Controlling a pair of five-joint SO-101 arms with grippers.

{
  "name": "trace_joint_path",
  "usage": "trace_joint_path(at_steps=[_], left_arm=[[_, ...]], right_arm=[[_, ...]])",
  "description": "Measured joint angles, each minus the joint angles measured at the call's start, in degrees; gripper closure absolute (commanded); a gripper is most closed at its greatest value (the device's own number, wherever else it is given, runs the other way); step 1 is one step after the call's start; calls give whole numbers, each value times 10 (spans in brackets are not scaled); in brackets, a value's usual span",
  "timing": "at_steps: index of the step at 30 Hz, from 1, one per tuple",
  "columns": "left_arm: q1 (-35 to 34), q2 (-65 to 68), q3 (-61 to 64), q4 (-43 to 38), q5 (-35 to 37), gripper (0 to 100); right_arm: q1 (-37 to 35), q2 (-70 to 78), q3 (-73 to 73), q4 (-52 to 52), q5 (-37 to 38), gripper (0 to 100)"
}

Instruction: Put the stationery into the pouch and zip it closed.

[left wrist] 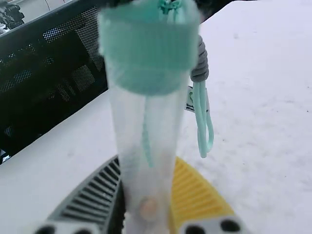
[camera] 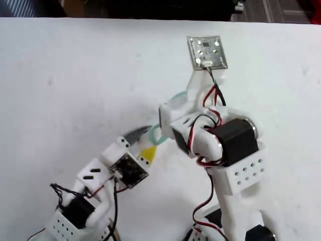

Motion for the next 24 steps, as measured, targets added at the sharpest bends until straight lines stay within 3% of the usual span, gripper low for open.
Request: trace_joint_path(at_steps=[6, 13, 15, 20, 24], left_arm=[[2, 0, 0, 0, 0, 978], [2, 0, 0, 0, 0, 978], [2, 0, 0, 0, 2, 978], [1, 0, 0, 0, 4, 976], [1, 0, -7, 8, 4, 910]], right_arm=[[1, 0, 38, -25, 3, 633], [-47, 28, 40, -33, 31, 647], [-45, 53, 40, -42, 36, 711], [2, 113, 40, -64, 44, 995], [28, 135, 39, -76, 107, 985]])
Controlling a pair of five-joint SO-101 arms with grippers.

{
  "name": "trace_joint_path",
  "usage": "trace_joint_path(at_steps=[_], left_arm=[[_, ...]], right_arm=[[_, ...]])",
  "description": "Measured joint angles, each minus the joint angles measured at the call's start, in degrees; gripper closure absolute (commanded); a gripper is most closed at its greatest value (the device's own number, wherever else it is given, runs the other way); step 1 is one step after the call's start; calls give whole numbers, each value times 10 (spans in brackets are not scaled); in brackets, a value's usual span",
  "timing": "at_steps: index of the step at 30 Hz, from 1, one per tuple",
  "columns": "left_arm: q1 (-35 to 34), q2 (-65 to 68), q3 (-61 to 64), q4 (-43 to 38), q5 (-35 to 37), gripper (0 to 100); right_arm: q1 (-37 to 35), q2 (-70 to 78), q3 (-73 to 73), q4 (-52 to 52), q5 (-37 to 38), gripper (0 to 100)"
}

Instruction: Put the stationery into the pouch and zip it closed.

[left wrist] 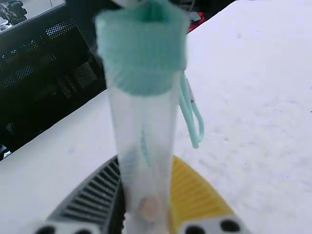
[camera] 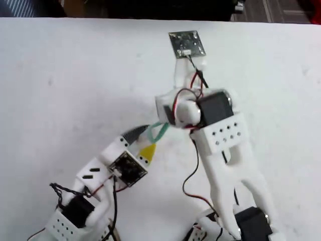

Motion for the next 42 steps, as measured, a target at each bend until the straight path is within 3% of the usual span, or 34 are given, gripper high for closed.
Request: trace_joint_path(at_steps=[4, 8, 13, 19, 25, 28, 34, 39, 42], left_arm=[[0, 1, -47, 76, 58, 769], [-19, 1, -121, 179, 193, 757], [-40, -4, -207, 268, 206, 755], [-42, -8, -258, 319, 163, 758], [-42, -8, -258, 325, 113, 759], [-60, -8, -258, 325, 111, 759], [-158, -8, -257, 302, 112, 759], [-265, -8, -220, 222, 183, 759], [-287, -8, -183, 168, 239, 759]], right_arm=[[-2, 0, -6, -2, 50, 981], [-4, 8, -54, -2, 62, 981], [-3, 10, -136, -2, 100, 981], [1, 10, -187, 18, 280, 981], [-1, 10, -190, 79, 498, 981], [-2, 8, -191, 83, 547, 981], [3, -68, -121, 83, 660, 981], [3, -203, 23, 83, 767, 981], [-7, -309, 138, 83, 843, 981]])
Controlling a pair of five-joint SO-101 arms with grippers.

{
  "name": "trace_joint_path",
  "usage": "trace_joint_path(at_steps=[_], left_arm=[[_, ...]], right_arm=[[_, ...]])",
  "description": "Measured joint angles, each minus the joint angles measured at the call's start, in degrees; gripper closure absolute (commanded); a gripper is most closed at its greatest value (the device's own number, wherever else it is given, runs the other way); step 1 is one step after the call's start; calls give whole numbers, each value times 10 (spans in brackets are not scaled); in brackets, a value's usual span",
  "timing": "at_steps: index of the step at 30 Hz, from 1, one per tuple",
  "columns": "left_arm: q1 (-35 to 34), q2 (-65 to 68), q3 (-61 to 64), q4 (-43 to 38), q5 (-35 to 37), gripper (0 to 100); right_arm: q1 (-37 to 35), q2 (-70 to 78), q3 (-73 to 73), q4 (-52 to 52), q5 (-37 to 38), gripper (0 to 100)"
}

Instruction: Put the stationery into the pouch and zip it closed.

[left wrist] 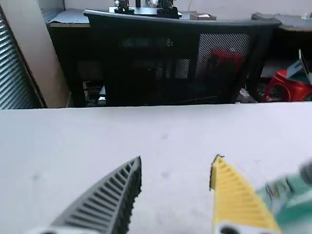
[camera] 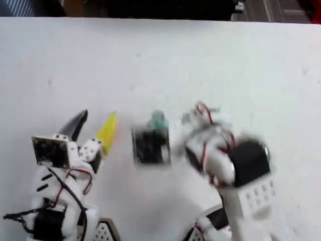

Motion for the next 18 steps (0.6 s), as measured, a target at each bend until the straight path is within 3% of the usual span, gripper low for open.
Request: trace_joint_path(at_steps=[6, 11, 13, 18], left_arm=[[60, 3, 38, -39, 20, 759], [212, 8, 79, -40, 3, 803], [258, 4, 80, -36, -33, 828], [300, 3, 65, 29, -84, 831]], right_arm=[[-70, -187, 171, 0, 60, 981], [-114, -228, 205, 0, 53, 981], [-114, -229, 205, 0, 43, 981], [-63, -229, 208, -30, 36, 981]])
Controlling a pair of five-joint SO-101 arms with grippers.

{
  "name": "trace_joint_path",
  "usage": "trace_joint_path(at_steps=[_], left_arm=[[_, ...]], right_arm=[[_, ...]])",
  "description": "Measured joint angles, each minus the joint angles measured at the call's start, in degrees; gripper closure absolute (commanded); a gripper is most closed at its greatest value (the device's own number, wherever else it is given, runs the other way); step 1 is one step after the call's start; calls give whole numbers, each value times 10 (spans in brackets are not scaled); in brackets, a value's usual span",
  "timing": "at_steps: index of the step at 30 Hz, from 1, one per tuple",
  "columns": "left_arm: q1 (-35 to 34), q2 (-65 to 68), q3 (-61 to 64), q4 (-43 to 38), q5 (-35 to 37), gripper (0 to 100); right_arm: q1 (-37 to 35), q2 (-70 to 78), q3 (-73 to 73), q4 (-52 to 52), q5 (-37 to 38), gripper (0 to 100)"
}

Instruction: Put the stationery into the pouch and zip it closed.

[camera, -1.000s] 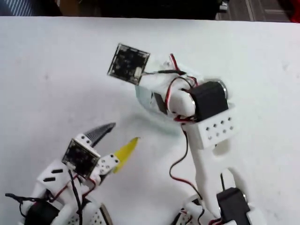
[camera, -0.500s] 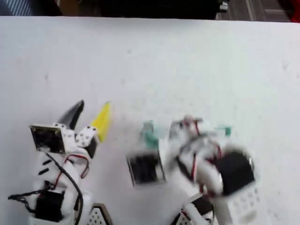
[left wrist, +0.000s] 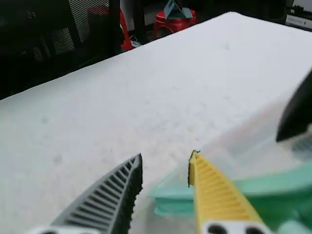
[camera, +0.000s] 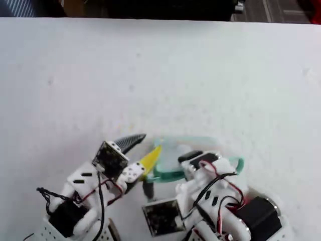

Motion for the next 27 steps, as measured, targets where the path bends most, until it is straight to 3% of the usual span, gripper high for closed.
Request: trace_joint_path(at_steps=[10, 18, 27], left_arm=[[-55, -3, -78, 72, -4, 834], [135, -4, -75, 98, -5, 834], [144, -4, -105, 140, -25, 835]], right_arm=[[42, 0, 3, -11, 0, 981], [30, 0, 4, -11, -4, 981], [28, 3, 4, -15, -41, 981]])
